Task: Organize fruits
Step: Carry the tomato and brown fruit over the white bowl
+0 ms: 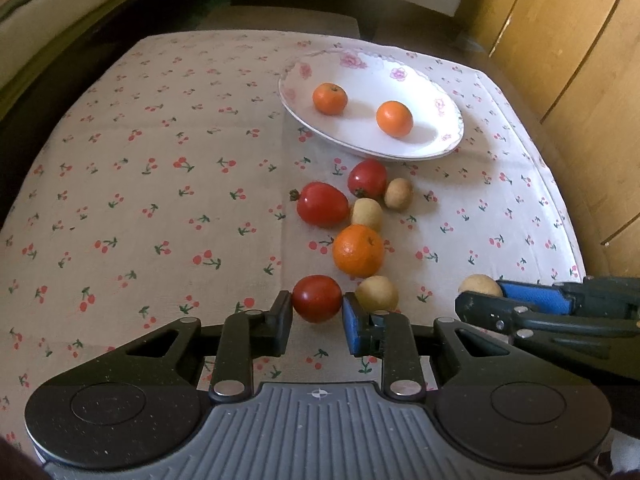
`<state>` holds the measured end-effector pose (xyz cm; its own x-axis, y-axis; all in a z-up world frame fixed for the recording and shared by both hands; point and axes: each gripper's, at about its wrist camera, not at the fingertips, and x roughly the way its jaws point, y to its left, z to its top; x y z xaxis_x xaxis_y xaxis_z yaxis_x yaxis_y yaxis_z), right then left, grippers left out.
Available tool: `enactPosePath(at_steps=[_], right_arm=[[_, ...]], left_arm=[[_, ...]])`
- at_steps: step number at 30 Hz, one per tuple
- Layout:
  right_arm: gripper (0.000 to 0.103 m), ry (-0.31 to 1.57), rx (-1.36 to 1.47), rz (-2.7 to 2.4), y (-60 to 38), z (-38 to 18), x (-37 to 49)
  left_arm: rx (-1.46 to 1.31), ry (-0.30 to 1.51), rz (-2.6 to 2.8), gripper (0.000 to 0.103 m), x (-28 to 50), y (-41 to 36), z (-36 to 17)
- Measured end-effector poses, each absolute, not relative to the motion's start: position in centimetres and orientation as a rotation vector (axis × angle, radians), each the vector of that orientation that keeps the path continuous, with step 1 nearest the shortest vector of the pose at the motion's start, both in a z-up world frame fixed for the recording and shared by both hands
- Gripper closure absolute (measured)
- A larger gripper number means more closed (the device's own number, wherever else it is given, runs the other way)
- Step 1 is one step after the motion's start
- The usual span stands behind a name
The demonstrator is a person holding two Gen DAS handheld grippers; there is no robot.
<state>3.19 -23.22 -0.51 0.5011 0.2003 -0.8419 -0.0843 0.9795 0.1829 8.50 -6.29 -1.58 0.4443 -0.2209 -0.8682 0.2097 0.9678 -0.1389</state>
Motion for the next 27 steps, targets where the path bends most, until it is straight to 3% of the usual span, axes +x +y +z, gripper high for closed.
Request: enactPosePath(at_steps=[27], right_arm=[[0.075, 0.956, 0.16, 0.148, -24.5, 2.2, 5.5]], left_arm=[[0.031, 0.991, -0.306, 0.069, 9.4, -8.9, 1.4]])
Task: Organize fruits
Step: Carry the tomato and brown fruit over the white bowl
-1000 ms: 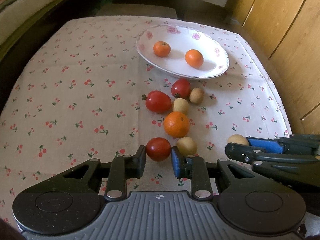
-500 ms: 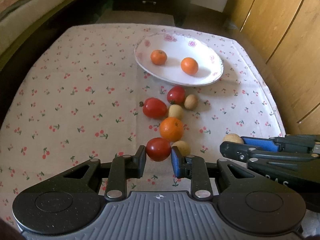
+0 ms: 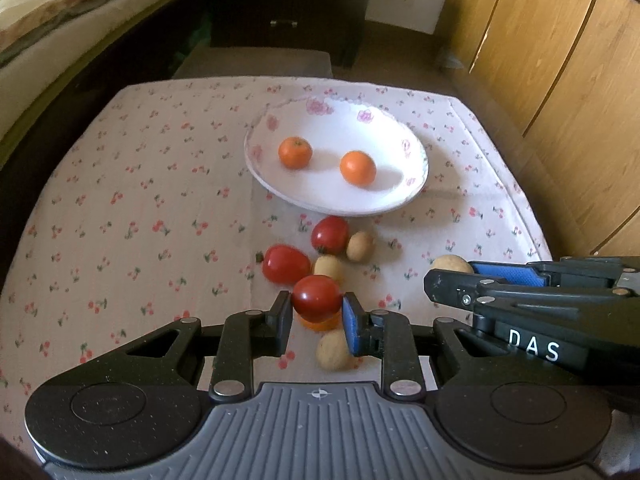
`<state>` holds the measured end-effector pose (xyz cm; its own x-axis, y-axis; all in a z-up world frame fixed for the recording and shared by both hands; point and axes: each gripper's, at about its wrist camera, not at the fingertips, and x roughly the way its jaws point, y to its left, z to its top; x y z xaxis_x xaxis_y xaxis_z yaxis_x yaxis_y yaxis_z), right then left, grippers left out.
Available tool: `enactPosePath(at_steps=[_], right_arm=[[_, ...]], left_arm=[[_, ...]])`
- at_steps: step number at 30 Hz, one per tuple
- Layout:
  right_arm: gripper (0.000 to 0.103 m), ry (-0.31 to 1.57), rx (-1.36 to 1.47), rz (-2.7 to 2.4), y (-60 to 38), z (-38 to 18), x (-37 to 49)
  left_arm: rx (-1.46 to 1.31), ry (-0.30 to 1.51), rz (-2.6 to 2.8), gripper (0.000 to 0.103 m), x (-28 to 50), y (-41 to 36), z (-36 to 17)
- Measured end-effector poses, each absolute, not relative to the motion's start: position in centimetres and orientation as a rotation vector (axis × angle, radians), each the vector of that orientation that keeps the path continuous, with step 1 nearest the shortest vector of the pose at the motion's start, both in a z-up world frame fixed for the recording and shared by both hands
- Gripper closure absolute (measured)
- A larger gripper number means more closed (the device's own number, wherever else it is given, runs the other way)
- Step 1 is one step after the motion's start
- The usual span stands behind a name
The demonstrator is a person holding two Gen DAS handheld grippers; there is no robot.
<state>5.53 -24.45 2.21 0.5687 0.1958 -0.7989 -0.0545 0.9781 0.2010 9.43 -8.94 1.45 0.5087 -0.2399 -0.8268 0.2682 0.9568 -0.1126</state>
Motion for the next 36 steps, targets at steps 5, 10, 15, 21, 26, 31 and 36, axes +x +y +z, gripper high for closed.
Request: enactPosePath(at_steps=[5, 10, 15, 21, 26, 31, 36], right_arm=[[0.075, 0.952, 0.158, 0.137, -24.8, 2.5, 6.7], [0.075, 0.948, 0.157, 0.133, -24.9, 2.5, 7.9], [0.075, 0.946, 0.16, 0.128, -25.2, 2.5, 9.1], [0.074, 0.943, 0.16, 0.116, -25.6, 2.4, 10.8], [0.074, 0.946, 0.162, 0.117, -25.9, 2.2, 12.1], [0.074, 0.95, 0.165, 0.113, -26.0, 1.8, 13.2], [0.074, 0.952, 0.166, 0.114, -26.1, 1.4, 14.1]], left_arm=[[0.024, 0.983, -0.308, 0.07, 10.5, -9.3, 1.7], [0.022, 0.979, -0.303, 0.071, 11.7, -9.5, 1.8], [0.029, 0.975, -0.3, 0.071, 12.9, -9.9, 1.8], [0.033, 0.97, -0.292, 0.071, 14.5, -10.5, 1.7], [0.037, 0.969, -0.287, 0.071, 15.7, -10.8, 1.6], [0.05, 0.968, -0.275, 0.071, 16.8, -11.2, 1.3], [0.05, 0.97, -0.269, 0.071, 17.6, -11.3, 1.0]])
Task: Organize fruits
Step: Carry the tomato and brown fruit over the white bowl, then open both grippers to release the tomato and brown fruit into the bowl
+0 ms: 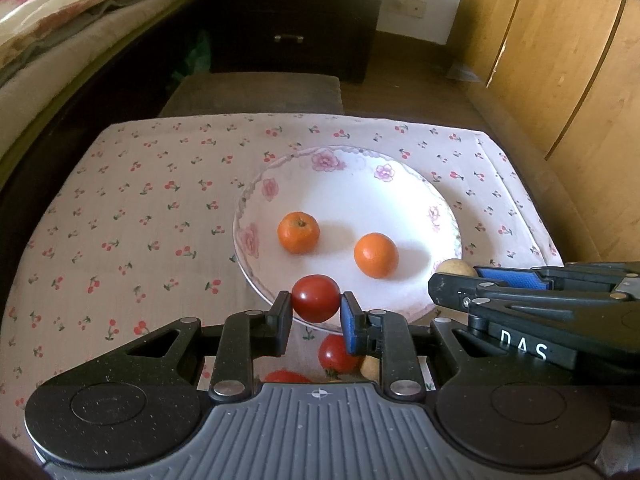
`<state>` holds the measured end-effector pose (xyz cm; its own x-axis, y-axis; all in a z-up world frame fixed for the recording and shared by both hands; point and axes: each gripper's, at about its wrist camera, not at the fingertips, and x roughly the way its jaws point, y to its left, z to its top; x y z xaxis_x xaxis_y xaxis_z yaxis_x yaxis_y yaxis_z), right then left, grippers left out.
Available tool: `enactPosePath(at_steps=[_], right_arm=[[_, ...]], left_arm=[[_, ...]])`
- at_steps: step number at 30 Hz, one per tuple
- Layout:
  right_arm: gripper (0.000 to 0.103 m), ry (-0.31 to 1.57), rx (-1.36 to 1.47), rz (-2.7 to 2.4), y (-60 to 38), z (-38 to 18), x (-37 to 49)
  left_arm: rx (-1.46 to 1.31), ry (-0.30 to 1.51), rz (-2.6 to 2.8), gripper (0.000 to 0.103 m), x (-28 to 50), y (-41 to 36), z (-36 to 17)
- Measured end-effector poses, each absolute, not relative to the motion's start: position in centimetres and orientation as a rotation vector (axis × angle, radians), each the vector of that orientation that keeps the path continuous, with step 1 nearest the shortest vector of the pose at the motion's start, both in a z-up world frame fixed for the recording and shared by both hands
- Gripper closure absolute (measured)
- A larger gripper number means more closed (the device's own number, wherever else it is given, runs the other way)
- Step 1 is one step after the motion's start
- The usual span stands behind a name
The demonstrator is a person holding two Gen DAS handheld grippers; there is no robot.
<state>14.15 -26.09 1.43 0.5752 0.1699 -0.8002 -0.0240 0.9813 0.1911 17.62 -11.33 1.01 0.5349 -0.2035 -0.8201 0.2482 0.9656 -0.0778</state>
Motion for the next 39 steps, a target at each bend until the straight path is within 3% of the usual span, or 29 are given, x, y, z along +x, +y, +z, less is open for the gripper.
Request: enactPosePath(at_steps=[39], right_arm=[[0.073, 0.979, 0.205, 0.109, -26.6, -0.6, 17.1]], left_arm=[[0.033, 0.997, -0.234, 0.07, 20.0, -11.6, -0.6]])
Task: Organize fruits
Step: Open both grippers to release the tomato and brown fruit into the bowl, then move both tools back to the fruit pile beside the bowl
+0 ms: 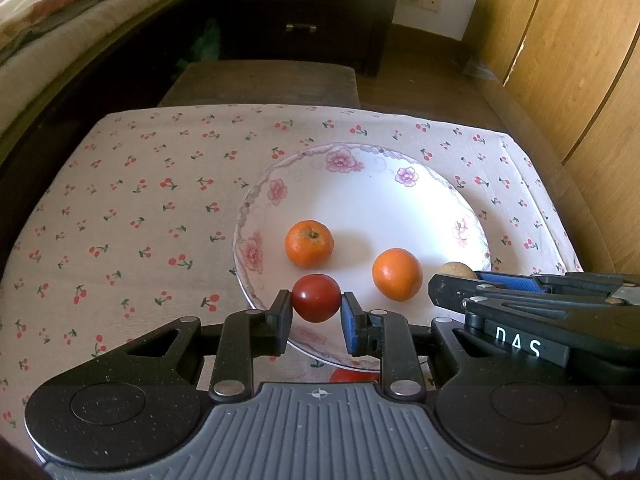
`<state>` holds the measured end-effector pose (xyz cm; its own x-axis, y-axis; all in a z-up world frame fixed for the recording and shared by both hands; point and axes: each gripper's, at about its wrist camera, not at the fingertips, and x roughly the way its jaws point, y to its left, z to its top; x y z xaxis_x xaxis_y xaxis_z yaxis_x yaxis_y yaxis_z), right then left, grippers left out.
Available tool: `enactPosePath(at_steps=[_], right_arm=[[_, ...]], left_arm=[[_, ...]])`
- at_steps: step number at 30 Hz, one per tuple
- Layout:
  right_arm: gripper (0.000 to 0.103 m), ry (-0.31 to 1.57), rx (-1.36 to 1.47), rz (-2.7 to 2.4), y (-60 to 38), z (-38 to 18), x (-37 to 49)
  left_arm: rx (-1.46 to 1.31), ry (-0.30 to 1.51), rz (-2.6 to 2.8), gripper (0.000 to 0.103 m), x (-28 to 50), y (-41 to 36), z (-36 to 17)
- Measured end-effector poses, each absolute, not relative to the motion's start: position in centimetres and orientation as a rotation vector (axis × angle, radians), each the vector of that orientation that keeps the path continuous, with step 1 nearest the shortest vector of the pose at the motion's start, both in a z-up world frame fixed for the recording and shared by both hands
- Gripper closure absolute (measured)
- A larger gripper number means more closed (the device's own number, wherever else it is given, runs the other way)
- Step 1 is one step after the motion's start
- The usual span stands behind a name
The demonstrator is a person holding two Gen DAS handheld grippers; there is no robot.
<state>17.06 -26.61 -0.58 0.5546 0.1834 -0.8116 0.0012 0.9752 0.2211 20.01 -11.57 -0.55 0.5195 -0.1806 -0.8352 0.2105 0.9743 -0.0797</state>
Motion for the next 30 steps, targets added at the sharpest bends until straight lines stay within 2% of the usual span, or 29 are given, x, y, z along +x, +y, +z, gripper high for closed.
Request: enactPosePath(at_steps=[13, 21, 30], right_arm=[[0.073, 0.967, 0.218, 0.11, -26.9, -0.1, 17.2], [0.068, 0.945, 0.241, 0.113, -27.3, 0.5, 16.9], [0.067, 0.925, 0.235, 0.119, -27.1, 1.4, 16.1]], left_arm=[[-0.001, 0.997, -0.22, 0.061, 20.3, -11.1, -0.2], [-0.032, 0.979, -0.225, 0.053, 20.2, -10.5, 0.5], [-0.001, 0.939, -0.231, 0.053, 19.2, -10.4, 1.5]])
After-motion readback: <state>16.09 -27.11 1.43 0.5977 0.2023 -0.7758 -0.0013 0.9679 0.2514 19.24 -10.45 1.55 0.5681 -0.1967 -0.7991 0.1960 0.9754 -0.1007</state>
